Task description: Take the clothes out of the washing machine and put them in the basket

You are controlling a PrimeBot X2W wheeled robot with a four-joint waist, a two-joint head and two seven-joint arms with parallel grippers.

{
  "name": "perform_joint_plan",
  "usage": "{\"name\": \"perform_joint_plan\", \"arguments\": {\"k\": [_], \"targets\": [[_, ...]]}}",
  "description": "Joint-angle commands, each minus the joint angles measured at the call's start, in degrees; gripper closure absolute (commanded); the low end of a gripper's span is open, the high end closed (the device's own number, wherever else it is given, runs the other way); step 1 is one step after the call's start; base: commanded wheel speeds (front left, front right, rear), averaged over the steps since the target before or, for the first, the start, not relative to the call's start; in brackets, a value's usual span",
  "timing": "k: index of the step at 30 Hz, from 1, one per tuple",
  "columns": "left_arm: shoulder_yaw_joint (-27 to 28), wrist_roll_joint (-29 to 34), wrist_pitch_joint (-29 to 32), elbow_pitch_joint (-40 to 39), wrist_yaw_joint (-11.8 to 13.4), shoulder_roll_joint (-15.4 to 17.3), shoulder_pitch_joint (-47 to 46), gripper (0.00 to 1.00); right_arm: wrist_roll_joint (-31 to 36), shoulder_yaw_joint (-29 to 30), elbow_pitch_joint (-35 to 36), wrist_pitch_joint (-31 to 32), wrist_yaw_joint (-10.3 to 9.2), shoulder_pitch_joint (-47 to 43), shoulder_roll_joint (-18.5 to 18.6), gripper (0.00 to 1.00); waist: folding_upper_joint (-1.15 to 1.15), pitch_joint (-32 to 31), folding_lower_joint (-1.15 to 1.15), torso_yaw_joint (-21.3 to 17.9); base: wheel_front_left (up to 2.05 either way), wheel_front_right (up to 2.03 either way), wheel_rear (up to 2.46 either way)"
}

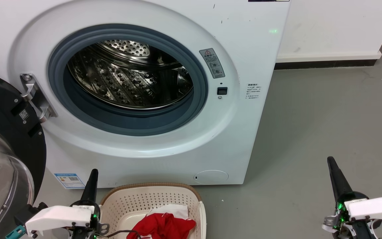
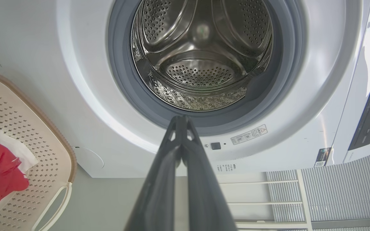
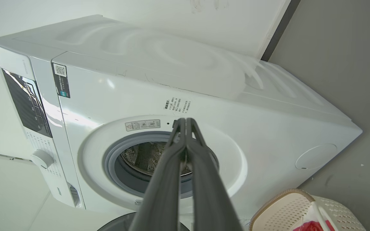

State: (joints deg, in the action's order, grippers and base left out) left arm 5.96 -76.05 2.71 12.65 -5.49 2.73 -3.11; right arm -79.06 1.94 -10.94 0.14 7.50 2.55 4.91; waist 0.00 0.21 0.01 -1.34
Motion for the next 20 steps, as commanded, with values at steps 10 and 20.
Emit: {"name": "perform_joint_plan", "arguments": {"k": [10, 20], "targets": [[0.35, -5.79, 1.44, 0.40, -0.89, 0.21, -1.90, 1.00, -5.54, 0.79, -0.99, 1.64, -0.01, 2.09, 0.04, 1.00, 0.00, -0.01, -0.01, 0.39, 0.00, 0.00, 0.00], [0.51, -10.38, 2.59, 0.87, -1.47, 0.21, -2.61, 1.00, -9.86, 1.38, -1.87, 2.88, -0.01, 2.91, -0.10, 1.00, 0.00, -0.02, -0.01, 0.77, 0.00, 0.00, 0.00]]}}
